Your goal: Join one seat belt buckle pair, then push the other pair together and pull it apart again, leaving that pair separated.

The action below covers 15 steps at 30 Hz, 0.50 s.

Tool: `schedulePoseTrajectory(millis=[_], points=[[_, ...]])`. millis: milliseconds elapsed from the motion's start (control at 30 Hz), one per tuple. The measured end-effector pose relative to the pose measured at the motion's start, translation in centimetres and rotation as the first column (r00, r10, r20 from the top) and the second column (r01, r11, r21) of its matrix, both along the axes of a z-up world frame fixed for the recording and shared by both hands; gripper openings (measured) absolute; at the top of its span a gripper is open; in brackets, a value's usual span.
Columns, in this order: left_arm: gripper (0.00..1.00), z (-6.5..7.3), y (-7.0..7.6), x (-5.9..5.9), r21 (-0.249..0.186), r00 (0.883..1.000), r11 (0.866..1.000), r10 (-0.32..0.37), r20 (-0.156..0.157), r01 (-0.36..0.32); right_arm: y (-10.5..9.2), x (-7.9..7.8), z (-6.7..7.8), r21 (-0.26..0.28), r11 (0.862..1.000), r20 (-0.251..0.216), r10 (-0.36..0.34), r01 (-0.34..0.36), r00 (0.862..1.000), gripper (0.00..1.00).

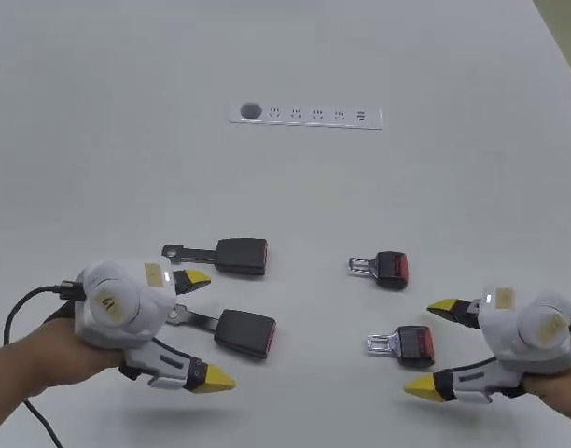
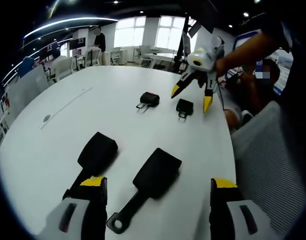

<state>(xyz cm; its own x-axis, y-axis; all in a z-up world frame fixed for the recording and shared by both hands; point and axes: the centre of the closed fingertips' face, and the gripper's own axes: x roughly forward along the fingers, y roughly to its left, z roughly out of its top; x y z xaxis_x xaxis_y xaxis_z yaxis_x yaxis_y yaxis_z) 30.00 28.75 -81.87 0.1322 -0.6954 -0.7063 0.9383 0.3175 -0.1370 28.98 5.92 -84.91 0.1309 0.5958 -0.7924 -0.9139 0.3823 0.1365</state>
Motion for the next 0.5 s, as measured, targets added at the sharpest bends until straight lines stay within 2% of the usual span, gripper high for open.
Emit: schedulePoseTrajectory(millis=[133,300,333,500], points=[[0.83,-0.7,-0.6,-0.1,0.014,0.999,0.999,-0.046,-0.007,0.046,0.0,0.0,-0.4,-0.021,0.999,-0.017,0.048,-0.048,0.999,0.72],[0.81,-2.0,-0.8,0.0,0.047,0.994,0.993,-0.107,-0.015,0.108,-0.1,-0.1,-0.8,-0.021,0.997,-0.05,0.072,-0.073,0.996,0.69],[0.81,-2.1,-0.9,0.0,0.049,0.994,0.993,-0.11,-0.016,0.111,-0.1,0.1,-0.9,-0.017,0.996,-0.039,0.088,-0.089,0.995,0.68],[0.77,-3.3,-1.0,-0.1,0.096,0.982,0.977,-0.189,-0.014,0.189,-0.4,0.1,-0.8,-0.016,0.994,-0.056,0.111,-0.112,0.992,0.65]])
